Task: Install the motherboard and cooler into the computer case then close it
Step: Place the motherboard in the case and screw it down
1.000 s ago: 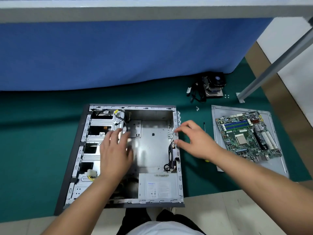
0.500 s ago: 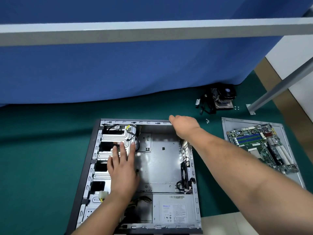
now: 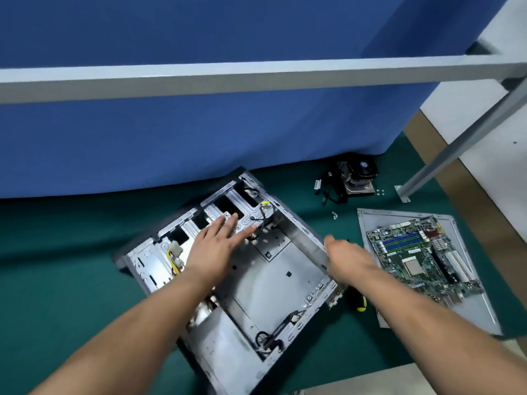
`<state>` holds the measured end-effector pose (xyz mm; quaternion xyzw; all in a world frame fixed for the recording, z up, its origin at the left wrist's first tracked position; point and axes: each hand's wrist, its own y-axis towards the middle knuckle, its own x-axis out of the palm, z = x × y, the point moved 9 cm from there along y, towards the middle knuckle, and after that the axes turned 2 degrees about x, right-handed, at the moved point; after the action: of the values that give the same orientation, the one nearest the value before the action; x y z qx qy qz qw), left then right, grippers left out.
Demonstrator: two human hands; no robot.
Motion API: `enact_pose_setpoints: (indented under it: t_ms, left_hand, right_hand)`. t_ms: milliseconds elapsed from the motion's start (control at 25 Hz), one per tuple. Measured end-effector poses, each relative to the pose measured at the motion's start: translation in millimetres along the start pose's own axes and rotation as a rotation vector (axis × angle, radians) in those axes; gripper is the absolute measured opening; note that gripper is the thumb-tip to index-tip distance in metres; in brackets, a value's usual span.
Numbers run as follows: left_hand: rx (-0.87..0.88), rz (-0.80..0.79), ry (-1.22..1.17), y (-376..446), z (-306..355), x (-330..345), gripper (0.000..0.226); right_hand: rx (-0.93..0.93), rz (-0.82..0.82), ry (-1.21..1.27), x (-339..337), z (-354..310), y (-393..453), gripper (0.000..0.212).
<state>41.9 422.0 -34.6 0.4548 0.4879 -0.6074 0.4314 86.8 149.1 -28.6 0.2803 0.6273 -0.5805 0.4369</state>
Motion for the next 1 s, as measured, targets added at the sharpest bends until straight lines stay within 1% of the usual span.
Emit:
enact_pose_setpoints:
  t_ms: [120, 200, 320, 400, 480, 520, 600, 640, 720, 800, 840, 880, 920, 1000]
  left_hand:
    - [0.138, -0.001, 0.1, 30.1, 12.4, -7.7, 0.118]
    - [0.197, -0.011, 0.159, 47.6, 21.6, -9.6, 0.119]
    - [0.216, -0.016, 0.193, 59.4, 30.7, -9.3, 0.117]
    - [0.184, -0.023, 0.173, 58.8, 33.1, -8.4, 0.112]
    - [0.109, 0.001, 0.101, 46.8, 32.8, -12.2, 0.104]
    - [0.072, 0.046, 0.055, 35.5, 31.3, -17.7, 0.098]
    - [-0.019, 0.204, -0.049, 4.0, 18.6, -32.0, 0.087]
    - [-0.094, 0.296, -0.114, -15.3, 4.8, -37.3, 0.082]
    - [-0.333, 0.417, -0.256, -55.3, -36.1, -32.6, 0.078]
    - [-0.571, 0.39, -0.469, -82.0, -69.2, -10.2, 0.081]
    - [-0.63, 0.348, -0.609, -86.9, -75.5, 2.5, 0.082]
    - [-0.644, 0.308, -0.722, -87.5, -76.8, 13.1, 0.084]
    - [-0.632, 0.286, -0.778, -86.7, -75.8, 17.6, 0.087]
    - [-0.606, 0.252, -0.734, -85.4, -75.5, 19.3, 0.095]
  right_hand:
    - [0.039, -0.042, 0.074, 17.9, 7.8, -24.4, 0.043]
    - [0.055, -0.052, 0.119, 28.0, 9.2, -35.7, 0.046]
    - [0.095, -0.056, 0.163, 36.1, 10.6, -43.2, 0.037]
    - [0.13, -0.059, 0.184, 36.2, 12.1, -45.3, 0.03]
    - [0.144, -0.063, 0.196, 35.1, 13.1, -46.8, 0.026]
    - [0.147, -0.071, 0.209, 35.2, 14.7, -47.1, 0.026]
    - [0.157, -0.125, 0.243, 37.3, 20.0, -47.8, 0.032]
    - [0.16, -0.166, 0.264, 37.6, 22.3, -46.0, 0.039]
    - [0.149, -0.223, 0.364, 32.3, 18.5, -35.2, 0.054]
    - [0.15, -0.202, 0.499, 19.1, 6.7, -17.0, 0.061]
    - [0.162, -0.175, 0.541, 13.0, 0.6, -8.8, 0.059]
    - [0.186, -0.146, 0.561, 8.4, -3.6, -3.0, 0.054]
    - [0.211, -0.123, 0.562, 6.2, -6.0, -0.3, 0.049]
    - [0.23, -0.104, 0.516, 5.9, -7.2, -0.8, 0.046]
